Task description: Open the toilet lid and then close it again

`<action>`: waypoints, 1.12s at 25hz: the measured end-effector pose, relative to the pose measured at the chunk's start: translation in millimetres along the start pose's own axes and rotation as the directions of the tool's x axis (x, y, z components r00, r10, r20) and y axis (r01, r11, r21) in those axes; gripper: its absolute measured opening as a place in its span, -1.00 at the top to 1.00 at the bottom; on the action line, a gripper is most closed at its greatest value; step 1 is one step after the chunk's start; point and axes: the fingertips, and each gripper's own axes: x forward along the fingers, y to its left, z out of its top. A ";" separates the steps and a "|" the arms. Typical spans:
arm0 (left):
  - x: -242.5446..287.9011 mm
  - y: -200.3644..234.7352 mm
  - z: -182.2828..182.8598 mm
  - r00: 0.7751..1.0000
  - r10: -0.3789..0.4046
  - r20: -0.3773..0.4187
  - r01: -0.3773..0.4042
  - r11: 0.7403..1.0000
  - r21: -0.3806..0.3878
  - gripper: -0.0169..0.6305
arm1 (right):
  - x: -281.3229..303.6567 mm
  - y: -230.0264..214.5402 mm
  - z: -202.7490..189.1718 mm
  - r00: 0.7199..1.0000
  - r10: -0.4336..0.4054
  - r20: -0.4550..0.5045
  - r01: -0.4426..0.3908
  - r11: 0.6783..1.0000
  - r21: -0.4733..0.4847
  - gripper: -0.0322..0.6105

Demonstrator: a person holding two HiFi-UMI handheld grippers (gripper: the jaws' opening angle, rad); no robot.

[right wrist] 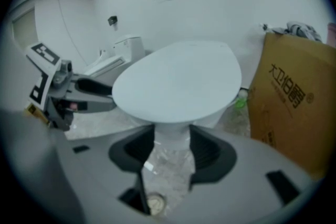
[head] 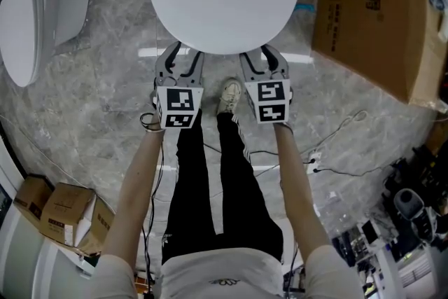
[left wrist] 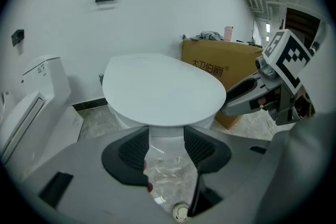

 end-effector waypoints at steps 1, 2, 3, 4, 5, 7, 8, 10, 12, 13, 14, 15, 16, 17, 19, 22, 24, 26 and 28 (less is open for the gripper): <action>0.4 -0.5 0.2 1.000 -0.004 0.000 0.004 1.000 0.002 0.27 | 0.3 -0.5 0.7 1.000 0.002 0.000 -0.002 1.000 0.005 0.24; 0.8 -0.6 0.5 1.000 -0.009 0.002 0.009 1.000 0.004 0.27 | 0.2 -0.8 1.0 1.000 0.003 0.000 -0.003 1.000 0.013 0.24; 0.9 -0.5 0.8 1.000 -0.013 0.003 0.013 1.000 0.003 0.27 | -0.1 -1.0 1.0 1.000 0.002 0.000 -0.002 1.000 0.023 0.24; 0.9 -0.4 0.9 1.000 -0.017 0.005 0.017 1.000 0.002 0.27 | -0.2 -0.9 1.0 1.000 0.002 -0.001 -0.002 1.000 0.031 0.24; 1.0 -0.3 0.9 1.000 -0.020 0.006 0.020 1.000 0.001 0.27 | -0.3 -0.8 1.1 1.000 0.002 -0.003 -0.002 0.999 0.035 0.24; 1.2 0.0 1.1 1.000 -0.024 0.007 0.023 1.000 0.004 0.27 | -0.2 -0.9 1.6 1.000 0.004 -0.007 -0.004 0.999 0.037 0.24; 1.3 0.2 1.3 1.000 -0.023 0.008 0.023 1.000 0.007 0.27 | -0.3 -1.2 1.5 1.000 0.005 -0.010 -0.004 0.999 0.036 0.24; 1.1 -0.1 1.8 1.000 -0.022 0.010 0.022 1.000 0.009 0.27 | -1.0 -2.1 0.7 1.000 0.003 -0.015 -0.002 0.999 0.032 0.24; -0.2 -0.9 3.0 1.000 -0.022 0.013 0.022 1.000 0.006 0.27 | -3.6 -1.8 2.1 1.000 0.002 -0.011 -0.002 1.000 0.028 0.24; -1.7 -1.2 4.5 1.000 -0.025 0.018 0.024 1.000 0.003 0.27 | -5.5 -1.5 4.1 1.000 0.003 -0.005 -0.003 1.000 0.028 0.24; -3.3 -1.2 7.0 0.999 -0.030 0.027 0.030 1.000 0.000 0.27 | -7.5 -1.3 6.7 1.000 0.004 0.002 -0.004 1.000 0.029 0.24; -5.0 -1.0 10.3 0.999 -0.036 0.037 0.036 0.999 -0.003 0.27 | -9.7 -1.4 9.5 1.000 0.004 0.009 -0.005 1.000 0.028 0.24; -6.8 -0.8 14.0 0.998 -0.041 0.048 0.041 0.999 -0.002 0.27 | -12.2 -1.7 11.8 1.000 0.005 0.012 -0.005 1.000 0.027 0.24; -9.1 -0.7 17.4 0.997 -0.046 0.057 0.046 0.999 -0.001 0.27 | -15.2 -1.7 13.7 1.000 0.006 0.014 -0.006 1.000 0.025 0.25; -16.2 -1.0 24.8 0.996 -0.051 0.075 0.051 0.999 -0.002 0.27 | -22.8 -0.8 19.0 1.000 0.013 0.024 -0.013 1.000 0.022 0.24; -31.5 -2.0 42.3 0.991 -0.061 0.117 0.064 0.998 -0.019 0.27 | -39.8 1.0 33.4 0.998 0.030 0.055 -0.031 0.999 0.017 0.24; -42.8 -3.2 56.5 0.987 -0.074 0.142 0.078 0.997 -0.023 0.27 | -53.4 1.4 45.9 0.996 0.040 0.083 -0.041 0.999 0.018 0.24; -54.7 -3.6 71.2 0.983 -0.086 0.163 0.090 0.996 -0.013 0.27 | -67.7 2.3 58.3 0.993 0.050 0.107 -0.053 0.998 0.024 0.24; -66.2 -1.9 89.2 0.977 -0.093 0.191 0.095 0.996 -0.001 0.27 | -81.7 2.2 73.4 0.989 0.061 0.133 -0.066 0.997 0.031 0.24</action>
